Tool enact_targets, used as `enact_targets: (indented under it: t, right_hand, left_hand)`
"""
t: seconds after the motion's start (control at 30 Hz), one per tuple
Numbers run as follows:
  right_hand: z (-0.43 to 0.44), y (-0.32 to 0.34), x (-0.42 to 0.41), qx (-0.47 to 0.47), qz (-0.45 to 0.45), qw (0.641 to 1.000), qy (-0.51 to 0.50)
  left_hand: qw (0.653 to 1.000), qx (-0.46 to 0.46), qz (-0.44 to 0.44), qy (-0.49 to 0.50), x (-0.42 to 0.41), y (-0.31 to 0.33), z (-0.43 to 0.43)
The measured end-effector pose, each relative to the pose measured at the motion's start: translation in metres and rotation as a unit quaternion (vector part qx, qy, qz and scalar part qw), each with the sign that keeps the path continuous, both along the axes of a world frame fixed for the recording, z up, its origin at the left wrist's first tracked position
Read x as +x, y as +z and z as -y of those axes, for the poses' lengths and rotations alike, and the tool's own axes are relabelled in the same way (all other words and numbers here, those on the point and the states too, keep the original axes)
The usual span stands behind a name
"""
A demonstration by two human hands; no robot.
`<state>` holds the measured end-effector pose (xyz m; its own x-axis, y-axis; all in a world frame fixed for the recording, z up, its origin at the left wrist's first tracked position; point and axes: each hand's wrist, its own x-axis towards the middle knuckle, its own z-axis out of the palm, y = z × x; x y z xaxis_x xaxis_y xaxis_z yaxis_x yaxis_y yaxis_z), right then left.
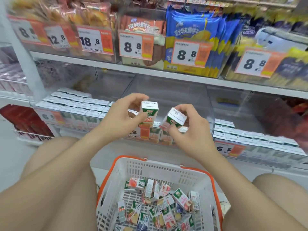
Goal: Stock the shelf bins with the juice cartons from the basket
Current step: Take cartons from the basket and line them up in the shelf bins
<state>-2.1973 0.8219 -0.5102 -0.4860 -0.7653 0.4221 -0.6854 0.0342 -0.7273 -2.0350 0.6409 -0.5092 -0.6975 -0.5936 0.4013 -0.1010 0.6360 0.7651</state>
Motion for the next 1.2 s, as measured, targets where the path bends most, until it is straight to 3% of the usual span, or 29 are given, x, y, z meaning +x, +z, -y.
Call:
enact_targets:
  t: [0.13,0.27,0.37,0.5,0.67,0.73,0.87,0.93,1.07,1.2]
  right_hand:
    - [0.025,-0.007,-0.028,0.013,-0.146,0.989,0.014]
    - [0.048,-0.016,-0.064,0.096,-0.238,0.966,0.034]
    - [0.061,-0.023,-0.076,0.113,-0.214,0.970,0.016]
    - [0.074,-0.025,-0.072,0.120,-0.206,0.971,0.014]
    - [0.077,-0.022,-0.058,0.077,-0.129,0.989,-0.001]
    - [0.074,-0.023,-0.053,0.047,-0.107,0.993,0.000]
    - [0.069,-0.020,-0.032,-0.034,-0.061,0.998,-0.009]
    - [0.070,-0.017,-0.018,-0.076,0.014,0.997,0.005]
    - [0.084,-0.005,0.019,-0.108,0.190,0.975,0.046]
    - [0.121,0.005,0.053,-0.106,0.249,0.960,0.068]
  left_hand:
    - [0.988,-0.151,0.024,0.015,-0.016,-0.005,0.022]
    - [0.982,-0.168,0.074,0.042,-0.034,-0.014,0.042]
    - [0.972,-0.153,0.171,0.045,-0.043,-0.025,0.052]
    - [0.905,-0.252,0.343,0.029,-0.048,-0.037,0.053]
    - [0.882,-0.278,0.379,0.021,-0.049,-0.038,0.054]
    - [0.909,-0.246,0.335,0.028,-0.047,-0.036,0.052]
    - [0.987,-0.057,0.146,-0.024,-0.031,-0.002,0.030]
    - [0.994,-0.005,0.084,-0.072,-0.017,0.010,0.027]
    - [0.998,0.010,0.023,-0.054,0.015,0.021,0.048]
    - [0.999,0.014,0.024,-0.026,0.051,0.026,0.078]
